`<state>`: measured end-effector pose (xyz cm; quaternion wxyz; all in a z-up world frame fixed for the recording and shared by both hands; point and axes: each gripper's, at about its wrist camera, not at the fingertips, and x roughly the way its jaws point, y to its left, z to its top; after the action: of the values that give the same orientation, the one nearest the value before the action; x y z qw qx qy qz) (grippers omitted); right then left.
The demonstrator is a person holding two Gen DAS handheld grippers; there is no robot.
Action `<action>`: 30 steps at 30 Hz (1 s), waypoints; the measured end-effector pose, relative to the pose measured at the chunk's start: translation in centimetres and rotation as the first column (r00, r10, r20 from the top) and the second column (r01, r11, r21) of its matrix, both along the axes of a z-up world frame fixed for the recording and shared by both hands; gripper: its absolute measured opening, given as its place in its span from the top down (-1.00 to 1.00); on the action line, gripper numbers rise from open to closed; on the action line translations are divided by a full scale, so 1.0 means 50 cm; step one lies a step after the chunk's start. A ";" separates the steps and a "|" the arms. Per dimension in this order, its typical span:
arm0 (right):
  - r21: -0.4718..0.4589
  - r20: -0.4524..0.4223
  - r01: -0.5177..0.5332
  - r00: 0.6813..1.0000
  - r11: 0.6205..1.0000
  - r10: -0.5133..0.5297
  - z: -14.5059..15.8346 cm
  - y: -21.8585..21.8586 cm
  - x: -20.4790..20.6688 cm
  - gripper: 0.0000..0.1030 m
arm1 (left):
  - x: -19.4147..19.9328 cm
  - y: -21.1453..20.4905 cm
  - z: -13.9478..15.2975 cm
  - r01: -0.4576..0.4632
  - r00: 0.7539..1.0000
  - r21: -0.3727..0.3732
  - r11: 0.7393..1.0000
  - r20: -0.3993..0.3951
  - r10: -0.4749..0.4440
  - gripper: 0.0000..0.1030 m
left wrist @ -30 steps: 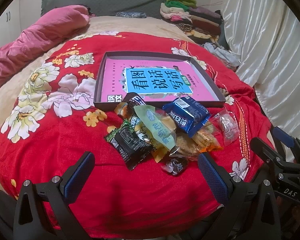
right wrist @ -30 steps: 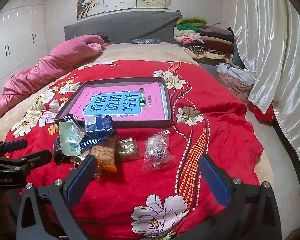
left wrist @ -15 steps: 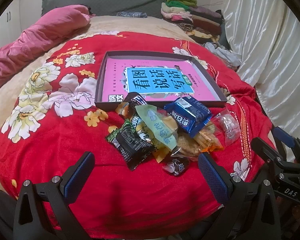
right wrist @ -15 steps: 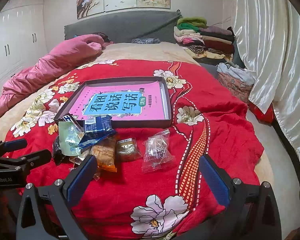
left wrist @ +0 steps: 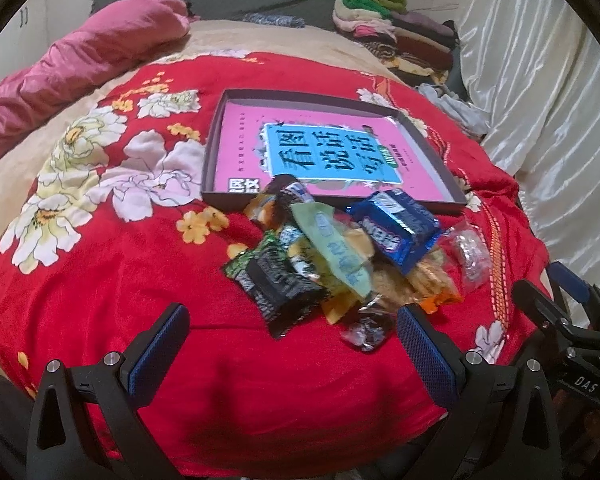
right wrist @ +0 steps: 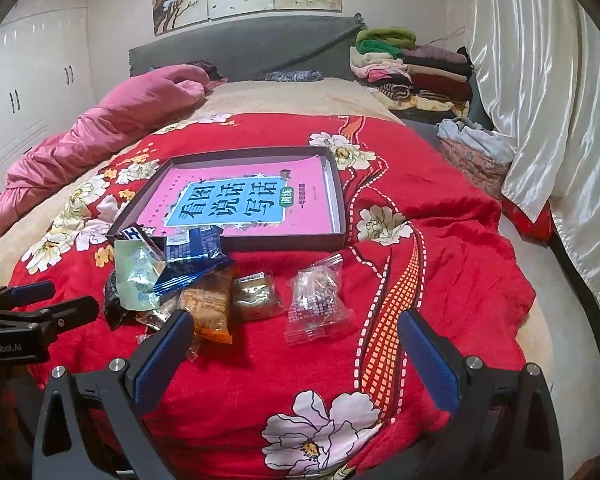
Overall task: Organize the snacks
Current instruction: 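Grasp the black green-topped packet with the left tool while the right tool grasps the clear pastry bag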
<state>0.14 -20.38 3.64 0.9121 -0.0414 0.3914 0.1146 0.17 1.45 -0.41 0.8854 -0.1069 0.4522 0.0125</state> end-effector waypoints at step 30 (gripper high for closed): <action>-0.024 -0.243 0.081 0.966 0.996 -0.084 -0.122 -0.049 0.167 -0.82 | 0.092 0.085 -0.109 -0.123 0.982 -0.254 0.959 -0.174 0.080 -0.45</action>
<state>8.51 -22.84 -2.47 0.8608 -0.0170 0.5026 0.0779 4.75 5.70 -5.87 0.8219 -0.2456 0.5140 0.0066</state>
